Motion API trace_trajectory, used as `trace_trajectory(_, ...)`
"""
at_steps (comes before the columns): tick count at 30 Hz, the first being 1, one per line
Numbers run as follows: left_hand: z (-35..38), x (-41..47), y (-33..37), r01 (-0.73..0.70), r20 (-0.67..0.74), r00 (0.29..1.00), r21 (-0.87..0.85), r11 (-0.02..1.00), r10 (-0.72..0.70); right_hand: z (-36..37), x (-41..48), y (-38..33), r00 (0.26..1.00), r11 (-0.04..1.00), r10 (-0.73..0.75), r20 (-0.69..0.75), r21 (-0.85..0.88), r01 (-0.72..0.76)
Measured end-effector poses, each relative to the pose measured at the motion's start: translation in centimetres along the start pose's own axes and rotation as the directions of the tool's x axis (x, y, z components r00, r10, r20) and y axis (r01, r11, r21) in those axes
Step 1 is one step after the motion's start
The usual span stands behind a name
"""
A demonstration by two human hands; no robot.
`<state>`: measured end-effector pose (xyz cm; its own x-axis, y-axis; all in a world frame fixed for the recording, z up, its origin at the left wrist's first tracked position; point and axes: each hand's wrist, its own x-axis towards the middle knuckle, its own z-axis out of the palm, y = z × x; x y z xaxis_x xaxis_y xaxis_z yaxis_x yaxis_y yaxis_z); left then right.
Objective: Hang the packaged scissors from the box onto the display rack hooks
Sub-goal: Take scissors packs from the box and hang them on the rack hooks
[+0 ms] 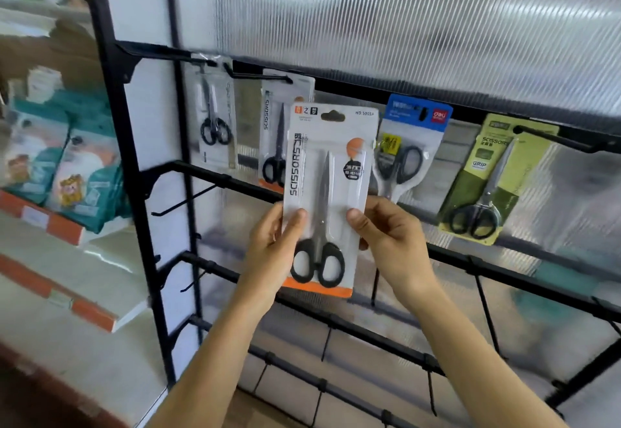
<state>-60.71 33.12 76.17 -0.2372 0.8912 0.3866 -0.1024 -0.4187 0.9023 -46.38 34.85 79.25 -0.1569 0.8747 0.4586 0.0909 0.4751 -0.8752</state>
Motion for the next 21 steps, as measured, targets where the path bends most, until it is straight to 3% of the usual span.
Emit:
trace_trajectory(4,-3.4,1.8,0.6,-0.06,-0.068,0.996,0.017,0.998,0.061,3.4,1.8,-0.7,0.999,1.0,-0.031,-0.023,0.0,0.031)
trace_trajectory(8,-6.7,2.7,0.8,0.006,-0.149,0.989,-0.005,1.0,-0.007,6.5,3.3,-1.3,0.996,0.997,-0.075,-0.043,-0.004,0.075)
trace_trajectory(21,-12.3,5.6,0.8,-0.012,-0.17,0.985,0.023,1.0,0.016,11.4,5.3,-2.6,0.997,0.998,-0.063,-0.045,0.021,0.064)
